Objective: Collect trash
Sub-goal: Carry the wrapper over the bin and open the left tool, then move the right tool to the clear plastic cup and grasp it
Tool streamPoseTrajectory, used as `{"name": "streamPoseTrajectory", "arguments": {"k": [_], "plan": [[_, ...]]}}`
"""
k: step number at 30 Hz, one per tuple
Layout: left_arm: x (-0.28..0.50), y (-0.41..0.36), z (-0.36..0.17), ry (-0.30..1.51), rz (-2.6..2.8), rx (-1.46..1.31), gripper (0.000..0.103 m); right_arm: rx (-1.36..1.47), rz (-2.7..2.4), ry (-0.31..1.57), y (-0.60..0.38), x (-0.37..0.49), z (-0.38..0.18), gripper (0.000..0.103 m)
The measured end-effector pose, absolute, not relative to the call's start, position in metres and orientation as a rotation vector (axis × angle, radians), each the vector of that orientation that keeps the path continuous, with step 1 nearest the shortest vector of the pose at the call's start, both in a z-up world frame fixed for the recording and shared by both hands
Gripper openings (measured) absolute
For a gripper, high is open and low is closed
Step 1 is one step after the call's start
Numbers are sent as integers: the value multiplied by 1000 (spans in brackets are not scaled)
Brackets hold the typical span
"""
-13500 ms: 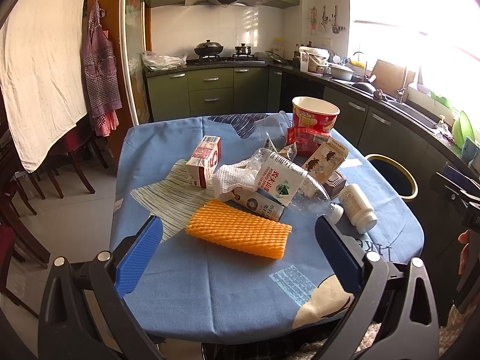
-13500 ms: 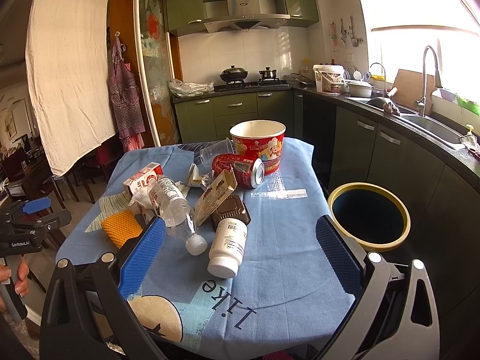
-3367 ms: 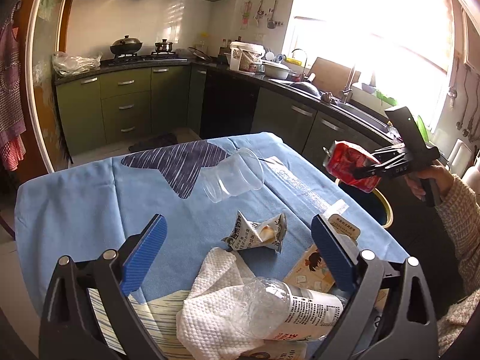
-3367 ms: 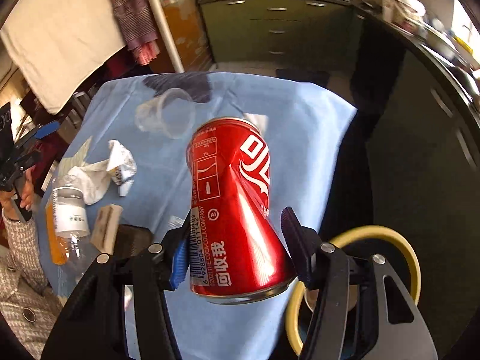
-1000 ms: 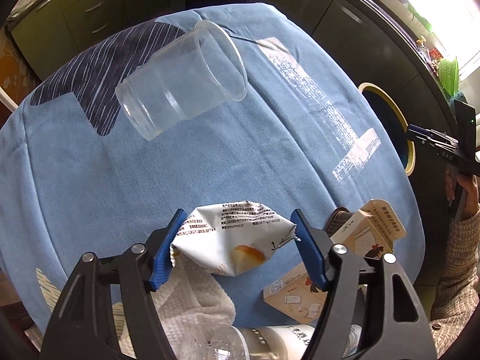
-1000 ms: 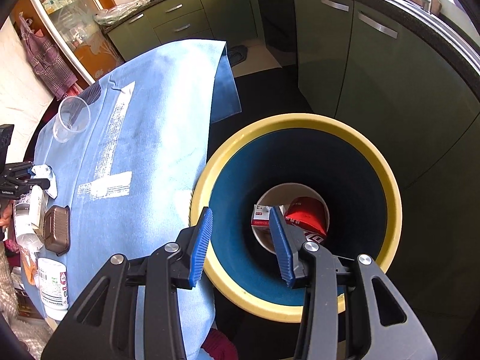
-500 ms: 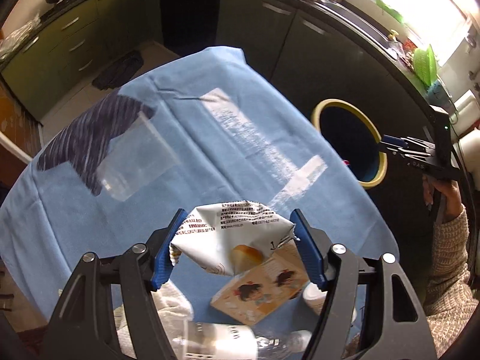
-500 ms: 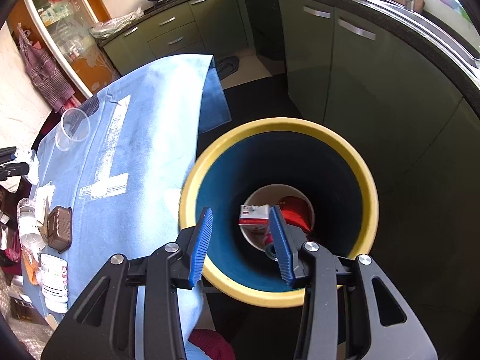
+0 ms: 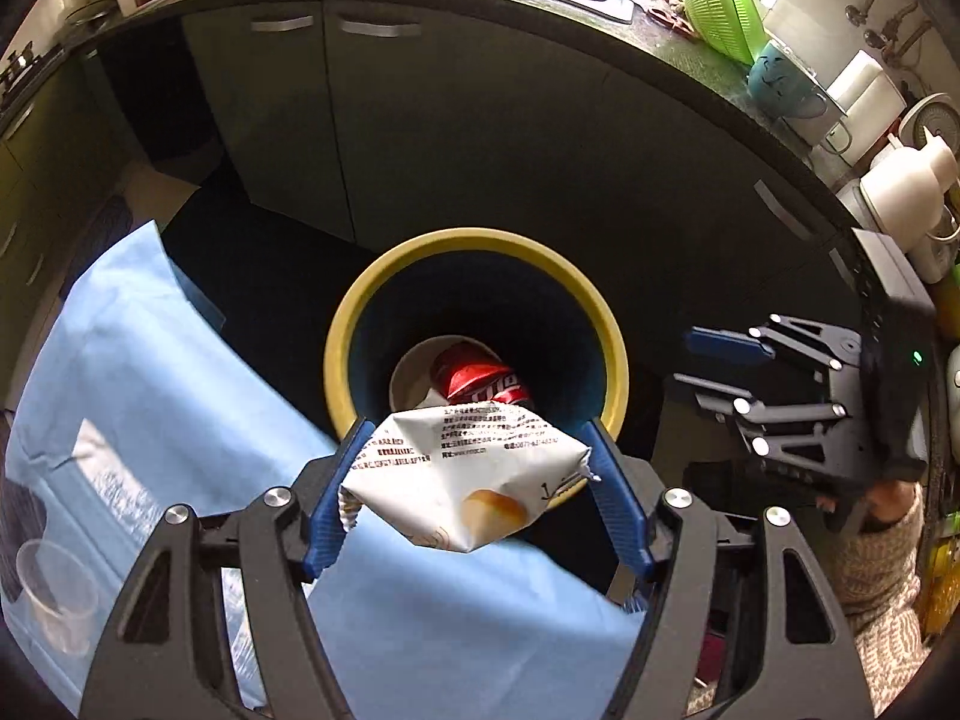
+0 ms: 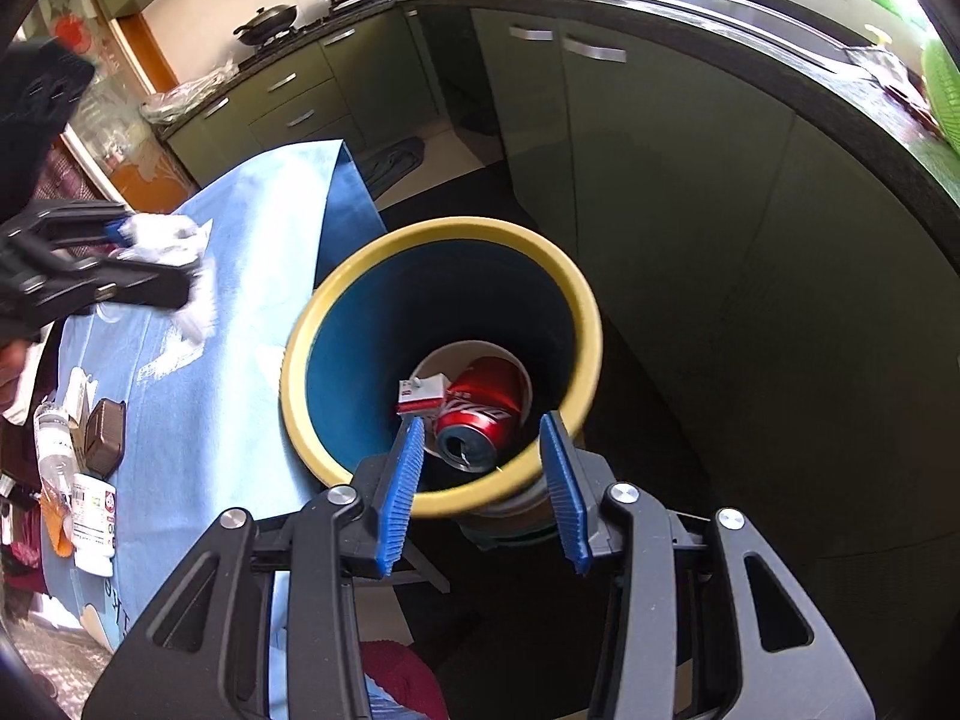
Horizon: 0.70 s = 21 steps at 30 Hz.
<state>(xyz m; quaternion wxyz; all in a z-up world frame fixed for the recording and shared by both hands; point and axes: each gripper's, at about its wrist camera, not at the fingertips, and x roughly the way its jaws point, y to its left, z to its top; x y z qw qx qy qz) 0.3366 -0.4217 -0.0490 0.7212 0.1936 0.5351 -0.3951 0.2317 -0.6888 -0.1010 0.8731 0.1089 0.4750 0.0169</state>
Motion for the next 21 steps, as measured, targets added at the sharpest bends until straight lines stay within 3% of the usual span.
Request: {"name": "streamPoseTrajectory", "arguments": {"k": [5, 10, 21], "plan": [[352, -461, -69, 1186, -841, 430, 74, 243, 11, 987, -702, 210, -100, 45], [349, -452, -50, 1157, -852, 393, 75, 238, 7, 981, -705, 201, -96, 46], [299, -264, 41, 875, -784, 209, 85, 141, 137, 996, -635, 238, -84, 46]]}}
